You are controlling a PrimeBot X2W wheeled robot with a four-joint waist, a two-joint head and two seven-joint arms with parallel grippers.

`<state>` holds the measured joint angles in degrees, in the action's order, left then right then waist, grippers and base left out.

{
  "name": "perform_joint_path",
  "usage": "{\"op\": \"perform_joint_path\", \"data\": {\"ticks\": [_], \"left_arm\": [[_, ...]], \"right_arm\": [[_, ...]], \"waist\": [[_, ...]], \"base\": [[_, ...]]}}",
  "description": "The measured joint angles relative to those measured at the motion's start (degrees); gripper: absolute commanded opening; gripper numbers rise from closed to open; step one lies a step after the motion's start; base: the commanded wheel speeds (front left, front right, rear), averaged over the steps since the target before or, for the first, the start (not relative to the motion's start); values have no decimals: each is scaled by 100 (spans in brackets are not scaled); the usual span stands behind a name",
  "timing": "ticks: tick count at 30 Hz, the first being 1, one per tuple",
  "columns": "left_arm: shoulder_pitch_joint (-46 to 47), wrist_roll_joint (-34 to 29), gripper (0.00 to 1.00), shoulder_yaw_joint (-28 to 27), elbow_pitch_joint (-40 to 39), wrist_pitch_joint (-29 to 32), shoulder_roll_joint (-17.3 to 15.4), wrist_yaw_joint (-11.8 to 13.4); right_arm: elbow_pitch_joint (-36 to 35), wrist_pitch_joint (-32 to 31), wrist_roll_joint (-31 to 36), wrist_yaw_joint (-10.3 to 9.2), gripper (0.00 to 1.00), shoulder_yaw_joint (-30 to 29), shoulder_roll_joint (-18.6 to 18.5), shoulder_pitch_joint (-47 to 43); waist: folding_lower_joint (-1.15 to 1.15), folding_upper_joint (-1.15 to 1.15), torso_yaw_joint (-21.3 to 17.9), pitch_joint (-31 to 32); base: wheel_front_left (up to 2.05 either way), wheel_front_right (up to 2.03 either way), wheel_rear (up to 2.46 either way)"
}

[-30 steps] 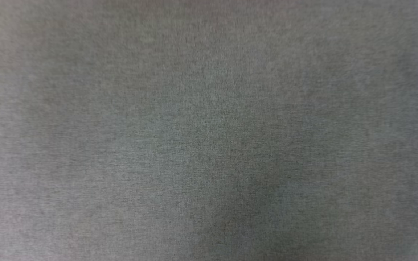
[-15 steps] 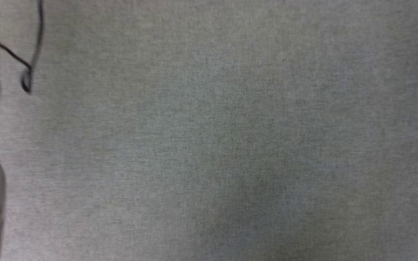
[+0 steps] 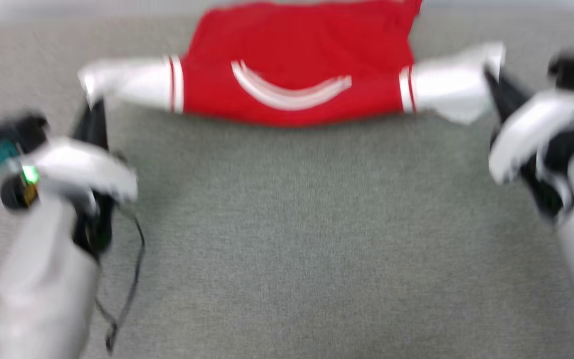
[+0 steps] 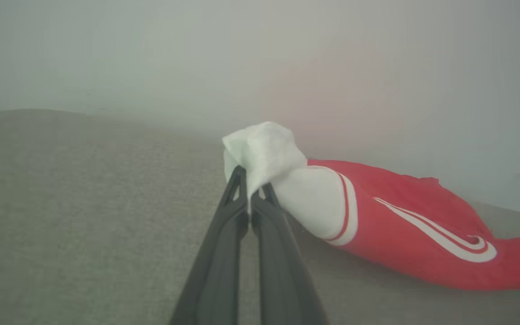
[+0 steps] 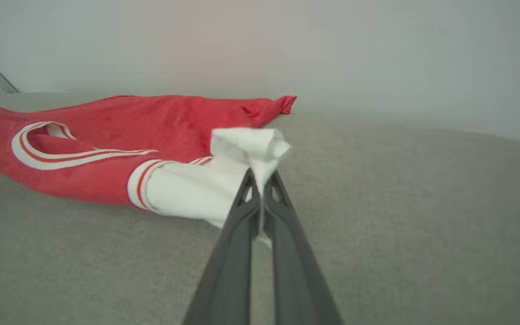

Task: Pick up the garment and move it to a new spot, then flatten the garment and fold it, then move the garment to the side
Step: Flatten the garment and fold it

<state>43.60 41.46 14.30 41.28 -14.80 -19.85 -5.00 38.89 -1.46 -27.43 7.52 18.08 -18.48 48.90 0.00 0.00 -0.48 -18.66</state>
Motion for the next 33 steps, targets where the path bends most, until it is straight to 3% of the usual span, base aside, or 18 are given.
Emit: {"op": "perform_joint_path", "data": {"ticks": [5, 9, 17, 23, 24, 25, 26, 33], "left_arm": [[-1549, 73, 0, 0, -697, 18, -2, 254], [-2683, 231, 0, -40, -1321, 208, -45, 552], [-4495, 444, 0, -62, -2391, 733, -214, 1163], [-5249, 450, 0, -1, -2920, 971, -263, 1523], [-5300, 458, 0, 14, -2989, 979, -261, 1548], [-5333, 428, 0, 34, -3059, 979, -264, 1577], [-5346, 401, 0, 57, -3140, 979, -260, 1589], [-5256, 189, 0, 172, -3642, 924, -297, 1662]], "right_arm": [[-814, -419, -201, -1, 0, -346, -202, -1734], [-1494, -831, -219, -1, 0, -735, -140, -3069], [-2766, -1823, -21, -1, 0, -1381, 402, -5422], [-3299, -2418, 387, 0, 0, -1580, 762, -6509], [-3311, -2479, 399, 0, 31, -1602, 805, -6608], [-3314, -2513, 404, 0, 71, -1606, 851, -6679], [-3318, -2529, 435, 0, 100, -1614, 879, -6717], [-3479, -2163, 476, -1, 100, -2087, 1015, -6111]], "waist": [[-1, 0, 37, 718], [-2, 0, 65, 1196], [-2, 0, 105, 1838], [-2, 0, 127, 1954], [-2, 0, 138, 1957], [-2, 0, 149, 1961], [-2, 0, 165, 1965], [-1, 0, 275, 1966]], "base": [[0, 0, 0], [0, 0, 0], [0, 0, 0], [0, 0, 0], [0, 0, 0], [0, 0, 0], [0, 0, 0], [0, 0, 0]]}}
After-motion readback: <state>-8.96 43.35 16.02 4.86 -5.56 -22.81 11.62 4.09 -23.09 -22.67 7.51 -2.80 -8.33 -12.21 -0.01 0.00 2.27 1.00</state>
